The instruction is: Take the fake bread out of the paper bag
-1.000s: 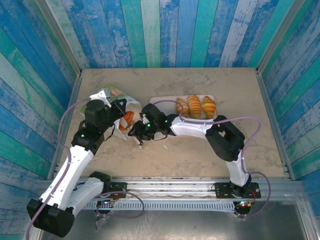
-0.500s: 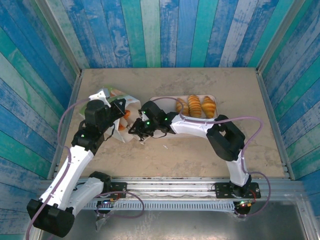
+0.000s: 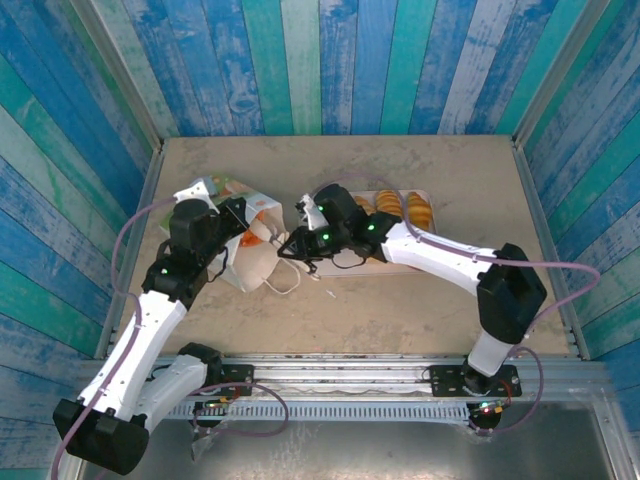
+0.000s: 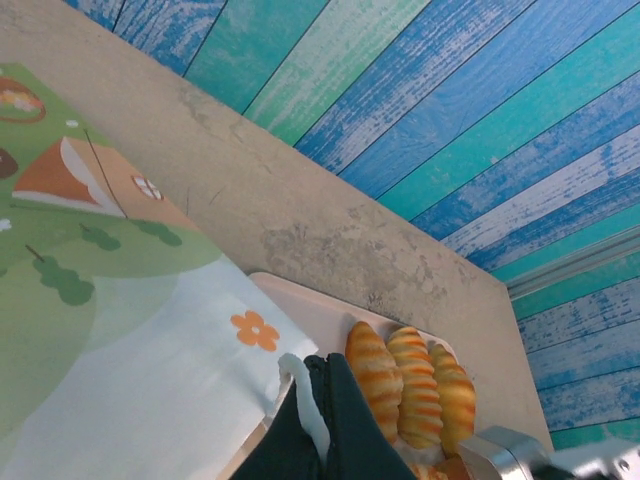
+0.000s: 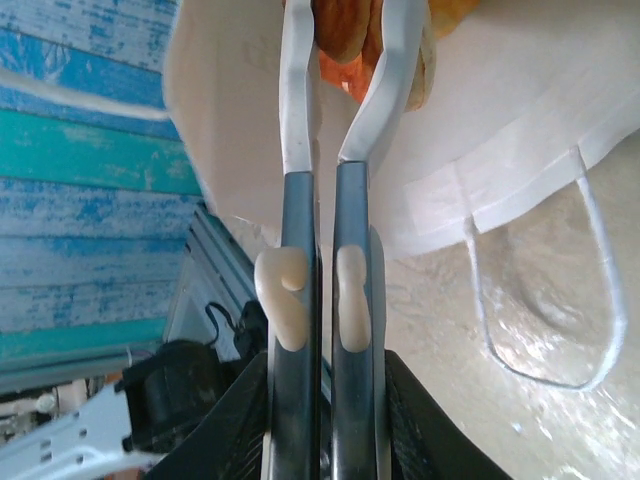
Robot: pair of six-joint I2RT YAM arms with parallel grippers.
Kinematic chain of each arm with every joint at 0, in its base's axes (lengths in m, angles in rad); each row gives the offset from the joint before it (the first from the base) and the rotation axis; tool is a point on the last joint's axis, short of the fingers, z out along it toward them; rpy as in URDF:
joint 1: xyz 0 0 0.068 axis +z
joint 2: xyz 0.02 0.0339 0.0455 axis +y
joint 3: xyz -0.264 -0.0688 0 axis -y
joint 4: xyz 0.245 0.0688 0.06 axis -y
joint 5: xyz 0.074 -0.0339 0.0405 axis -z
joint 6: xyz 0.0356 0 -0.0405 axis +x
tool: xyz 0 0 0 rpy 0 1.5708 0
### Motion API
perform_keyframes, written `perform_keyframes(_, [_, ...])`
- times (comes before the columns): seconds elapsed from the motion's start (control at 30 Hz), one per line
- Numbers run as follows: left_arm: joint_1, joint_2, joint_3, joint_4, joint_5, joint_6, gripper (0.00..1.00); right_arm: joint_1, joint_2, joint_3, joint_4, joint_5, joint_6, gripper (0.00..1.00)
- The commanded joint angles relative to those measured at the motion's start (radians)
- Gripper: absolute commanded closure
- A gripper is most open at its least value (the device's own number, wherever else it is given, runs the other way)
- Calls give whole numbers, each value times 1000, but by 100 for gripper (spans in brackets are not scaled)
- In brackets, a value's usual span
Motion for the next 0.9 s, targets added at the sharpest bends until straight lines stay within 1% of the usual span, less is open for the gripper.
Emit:
perform_keyframes(0.0, [1,7,34,8,-22,8,100,-25,-43,-18,-122,-105,-138,79])
perform_keyframes(0.17, [1,10,35,15,-40,4,100,-48,-108,-7,-331,-117,-315,79])
perform_keyframes(0.23, [0,15,40,16,-42,8,100,-64,-142,-13,-367,-117,-344,79])
perform_keyframes(0.33, [1,23,49,12,-46,12,100,-99,-196,-24,-418,-141,-390,79])
perform_keyframes(0.6, [1,22,59,-12,-73,16,100,-222,-339,-39,-668,-134,-581,79])
perform_keyframes(0.77, [0,13,59,-27,-99,25,100,-316,-368,-27,-769,-18,-671,78])
perform_keyframes(0.87, [1,4,54,-26,-107,24,100,-350,-310,-3,-800,0,-711,78])
